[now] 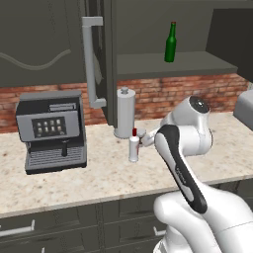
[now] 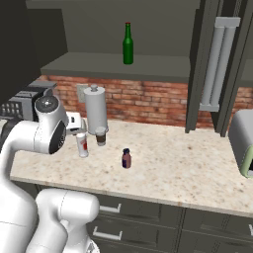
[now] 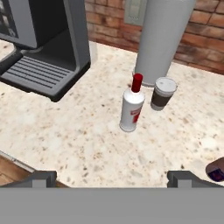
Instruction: Sort all alcoholic drinks to one cabinet, and non-alcoholic drinks to the other.
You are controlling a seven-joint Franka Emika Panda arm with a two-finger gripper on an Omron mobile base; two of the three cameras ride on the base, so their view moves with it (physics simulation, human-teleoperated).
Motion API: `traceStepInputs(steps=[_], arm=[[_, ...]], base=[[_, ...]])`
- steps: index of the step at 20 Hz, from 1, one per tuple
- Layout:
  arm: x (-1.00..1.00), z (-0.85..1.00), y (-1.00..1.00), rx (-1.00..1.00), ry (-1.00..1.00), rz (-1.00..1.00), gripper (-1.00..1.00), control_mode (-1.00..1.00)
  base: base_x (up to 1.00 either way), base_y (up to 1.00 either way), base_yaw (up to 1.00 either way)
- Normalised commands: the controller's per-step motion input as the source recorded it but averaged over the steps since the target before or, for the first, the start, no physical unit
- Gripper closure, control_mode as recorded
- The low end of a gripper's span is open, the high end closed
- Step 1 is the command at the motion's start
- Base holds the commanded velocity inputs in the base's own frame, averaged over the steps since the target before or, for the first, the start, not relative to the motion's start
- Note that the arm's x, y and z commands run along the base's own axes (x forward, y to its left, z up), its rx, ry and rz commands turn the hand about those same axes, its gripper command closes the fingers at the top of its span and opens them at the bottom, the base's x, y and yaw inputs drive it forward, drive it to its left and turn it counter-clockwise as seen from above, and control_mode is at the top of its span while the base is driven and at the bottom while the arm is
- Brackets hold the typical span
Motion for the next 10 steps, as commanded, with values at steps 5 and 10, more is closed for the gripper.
traceStepInputs(steps=[5,10], arm=[[0.22,-0.15,0.07,-0.02,0.0,-0.05,-1.0,-1.0],[0.22,-0.15,0.08,-0.02,0.0,-0.04,-1.0,-1.0]], base=[[0.0,0.0,0.0],[0.0,0.0,0.0]])
